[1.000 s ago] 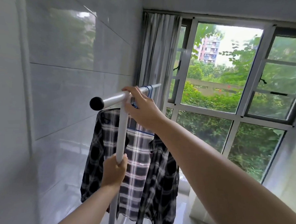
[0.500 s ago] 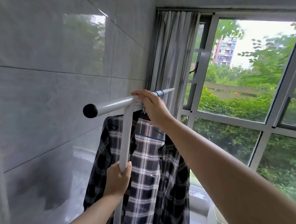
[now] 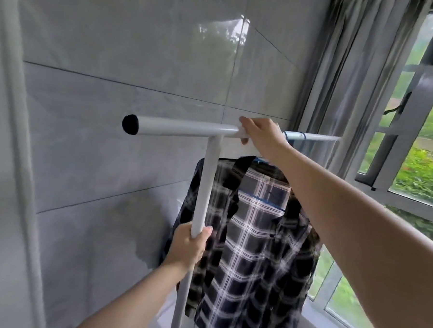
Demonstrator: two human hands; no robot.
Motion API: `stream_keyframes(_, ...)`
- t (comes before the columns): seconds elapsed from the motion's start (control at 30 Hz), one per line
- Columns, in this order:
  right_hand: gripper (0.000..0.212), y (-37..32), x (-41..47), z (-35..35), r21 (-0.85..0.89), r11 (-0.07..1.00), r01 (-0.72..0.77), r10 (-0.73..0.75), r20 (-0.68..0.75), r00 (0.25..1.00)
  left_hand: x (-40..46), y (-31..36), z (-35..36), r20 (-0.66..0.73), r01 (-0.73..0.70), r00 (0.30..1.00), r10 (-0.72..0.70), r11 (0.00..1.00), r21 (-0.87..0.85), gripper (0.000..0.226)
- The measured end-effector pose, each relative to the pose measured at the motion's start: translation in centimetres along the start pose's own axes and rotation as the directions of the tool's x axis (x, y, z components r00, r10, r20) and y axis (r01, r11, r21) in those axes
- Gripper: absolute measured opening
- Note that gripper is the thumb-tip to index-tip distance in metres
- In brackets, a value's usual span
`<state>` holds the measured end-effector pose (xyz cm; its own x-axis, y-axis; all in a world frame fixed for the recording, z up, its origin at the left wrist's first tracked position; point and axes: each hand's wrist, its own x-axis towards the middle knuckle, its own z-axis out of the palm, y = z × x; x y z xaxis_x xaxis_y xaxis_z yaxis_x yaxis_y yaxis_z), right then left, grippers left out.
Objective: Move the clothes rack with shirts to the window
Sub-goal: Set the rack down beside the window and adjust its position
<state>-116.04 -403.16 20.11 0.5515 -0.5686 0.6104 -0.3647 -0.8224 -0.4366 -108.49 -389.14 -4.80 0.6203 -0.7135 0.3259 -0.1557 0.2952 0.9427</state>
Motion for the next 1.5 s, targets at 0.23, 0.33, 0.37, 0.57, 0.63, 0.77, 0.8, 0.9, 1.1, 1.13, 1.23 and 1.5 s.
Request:
stream_keyframes(0.23, 0.062, 1.0, 0.9, 1.7, 0.157, 0.983, 0.091, -0.087, -0.031, 0.996, -0.6, 0.3, 0.4, -0.159, 0.040, 0.987, -0.041, 0.999, -0.009, 0.044)
stream_keyframes(0.33, 0.057, 0.9, 0.4, 2.0, 0.224, 0.963, 0.147, -0.136, -0.065, 0.989, -1.1, 0.1, 0.5, -0.203, 0.043, 0.978, -0.045, 0.999, -0.015, 0.043)
stream_keyframes(0.37, 0.055, 0.8, 0.3, 2.1, 0.247, 0.956, 0.161, -0.148, -0.070, 0.987, -1.3, 0.1, 0.6, -0.212, 0.044, 0.976, -0.046, 0.999, -0.014, 0.042)
stream_keyframes(0.57, 0.049, 0.7, 0.0, 2.1, 0.297, 0.936, 0.190, -0.170, -0.092, 0.981, -1.8, -0.1, 0.8, -0.260, 0.024, 0.966, -0.011, 0.999, 0.047, 0.041)
stream_keyframes(0.63, 0.048, 1.0, 0.4, 1.8, 0.289, 0.943, 0.166, -0.155, -0.061, 0.986, -1.5, 0.1, 1.3, -0.218, 0.011, 0.976, 0.003, 0.998, 0.061, 0.039)
stream_keyframes(0.77, 0.042, 1.4, 1.8, 2.1, 0.242, 0.962, 0.123, -0.135, 0.033, 0.990, -0.5, 0.0, 1.7, -0.184, 0.008, 0.983, 0.008, 0.996, 0.086, 0.041)
stream_keyframes(0.8, 0.045, 1.5, 2.2, 2.4, 0.237, 0.964, 0.120, -0.134, 0.043, 0.990, -0.1, -0.2, 1.6, -0.185, 0.008, 0.983, 0.009, 0.996, 0.092, 0.042)
stream_keyframes(0.9, 0.049, 1.9, 3.2, 3.4, 0.252, 0.963, 0.093, -0.108, 0.047, 0.993, 1.1, -0.7, 1.5, -0.208, 0.011, 0.978, 0.011, 0.995, 0.103, 0.041)
stream_keyframes(1.1, 0.039, 2.6, 5.5, 4.2, 0.255, 0.966, 0.041, -0.057, 0.057, 0.997, 4.4, -2.1, 1.5, -0.226, -0.008, 0.974, 0.036, 0.992, 0.125, 0.042)
stream_keyframes(1.13, 0.040, 2.8, 6.0, 4.5, 0.239, 0.970, 0.038, -0.052, 0.049, 0.997, 5.2, -2.5, 1.4, -0.234, -0.003, 0.972, 0.033, 0.992, 0.130, 0.043)
stream_keyframes(1.23, 0.040, 3.3, 7.0, 5.1, 0.155, 0.987, 0.040, -0.047, 0.042, 0.998, 6.9, -3.2, 1.3, -0.249, 0.008, 0.968, 0.028, 0.990, 0.142, 0.044)
stream_keyframes(1.5, 0.042, 6.9, 10.0, 6.5, 0.077, 0.997, 0.029, -0.033, 0.051, 0.998, 10.9, -5.0, 2.6, -0.247, -0.002, 0.969, 0.027, 0.995, 0.104, 0.047)
